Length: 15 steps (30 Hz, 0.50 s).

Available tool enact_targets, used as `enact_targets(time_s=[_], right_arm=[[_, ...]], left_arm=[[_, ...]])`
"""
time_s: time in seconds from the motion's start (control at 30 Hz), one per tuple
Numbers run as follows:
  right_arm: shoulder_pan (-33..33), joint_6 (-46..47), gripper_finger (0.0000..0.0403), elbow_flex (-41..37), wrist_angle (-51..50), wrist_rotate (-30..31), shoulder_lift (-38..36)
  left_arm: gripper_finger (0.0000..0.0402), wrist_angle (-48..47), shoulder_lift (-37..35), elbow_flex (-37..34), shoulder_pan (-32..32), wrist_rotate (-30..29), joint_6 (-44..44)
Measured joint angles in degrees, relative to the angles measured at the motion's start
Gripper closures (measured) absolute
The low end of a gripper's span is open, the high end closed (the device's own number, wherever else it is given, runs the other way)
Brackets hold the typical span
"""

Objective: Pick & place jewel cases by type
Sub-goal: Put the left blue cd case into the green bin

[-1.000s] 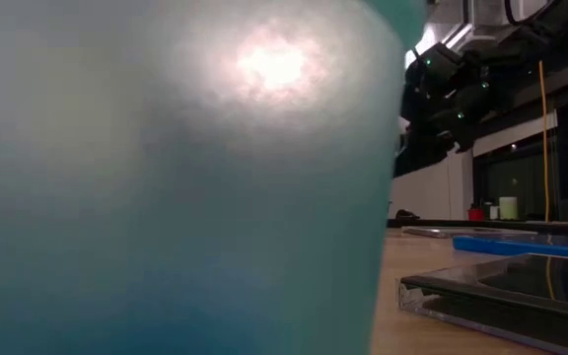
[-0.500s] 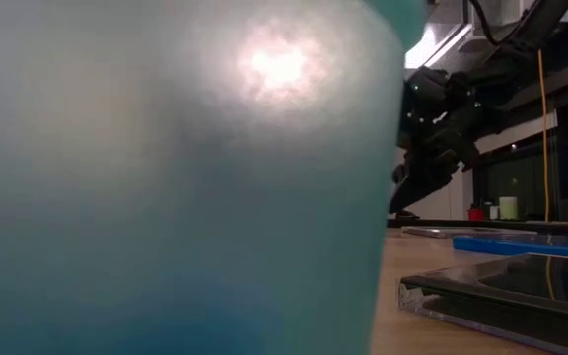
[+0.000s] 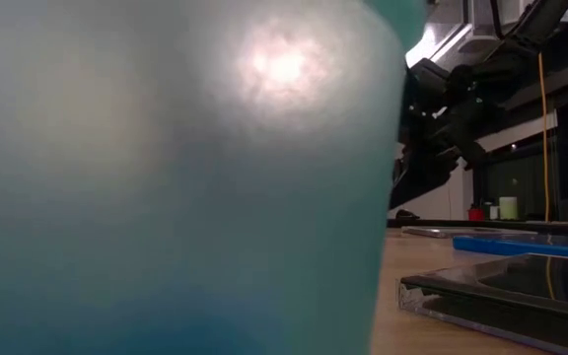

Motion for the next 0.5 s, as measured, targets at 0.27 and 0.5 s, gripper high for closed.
enact_targets(time_s=[0.27, 0.5], right_arm=[[0.14, -0.25, 0.0397, 0.0, 0.27, 1.8, 0.0], [0.13, -0.31, 0.0397, 0.0, 0.43, 3.23, -0.02]], left_arm=[[0.04, -1.18, 0.0, -1.17, -5.45, 1.22, -6.03], [0.04, -1.54, 1.22, -1.19, -10.46, 3.28, -10.88]])
